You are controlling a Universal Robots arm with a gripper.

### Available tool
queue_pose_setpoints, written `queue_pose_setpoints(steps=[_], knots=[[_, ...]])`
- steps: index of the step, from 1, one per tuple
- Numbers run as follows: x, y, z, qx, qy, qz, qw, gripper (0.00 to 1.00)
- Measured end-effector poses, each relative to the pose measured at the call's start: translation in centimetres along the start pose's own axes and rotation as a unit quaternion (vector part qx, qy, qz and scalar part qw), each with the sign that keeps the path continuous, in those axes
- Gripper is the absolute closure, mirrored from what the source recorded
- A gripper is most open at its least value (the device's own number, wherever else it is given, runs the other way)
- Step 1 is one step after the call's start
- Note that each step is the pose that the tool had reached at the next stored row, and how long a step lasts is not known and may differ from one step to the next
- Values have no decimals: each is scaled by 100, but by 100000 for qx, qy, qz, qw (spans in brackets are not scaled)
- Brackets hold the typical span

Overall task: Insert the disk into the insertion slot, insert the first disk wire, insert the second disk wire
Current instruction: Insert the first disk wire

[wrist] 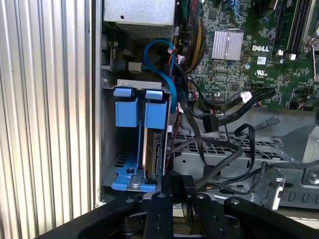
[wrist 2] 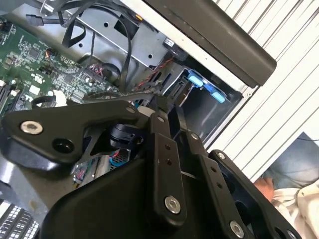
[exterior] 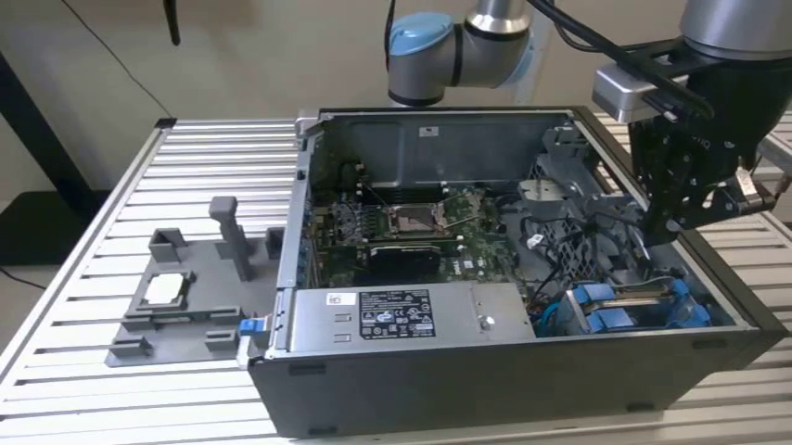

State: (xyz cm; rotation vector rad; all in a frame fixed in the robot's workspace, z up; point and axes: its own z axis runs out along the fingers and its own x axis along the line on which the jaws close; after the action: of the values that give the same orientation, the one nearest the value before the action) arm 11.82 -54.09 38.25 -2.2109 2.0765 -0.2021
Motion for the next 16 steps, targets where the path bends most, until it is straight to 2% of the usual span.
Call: queue_pose_setpoints(steps=[1,5,6,10,12,16], knots=[[0,0,0,0,6,0,100000,80],[0,-1,-1,-10,90,-15,100000,80],[1,-6,0,-135,95,-16,100000,80],[12,-41,20,-1419,-6,-34,99990,80],[21,-60,34,-1947,-42,-41,99981,80],[39,-86,57,-2461,-60,33,99970,80]])
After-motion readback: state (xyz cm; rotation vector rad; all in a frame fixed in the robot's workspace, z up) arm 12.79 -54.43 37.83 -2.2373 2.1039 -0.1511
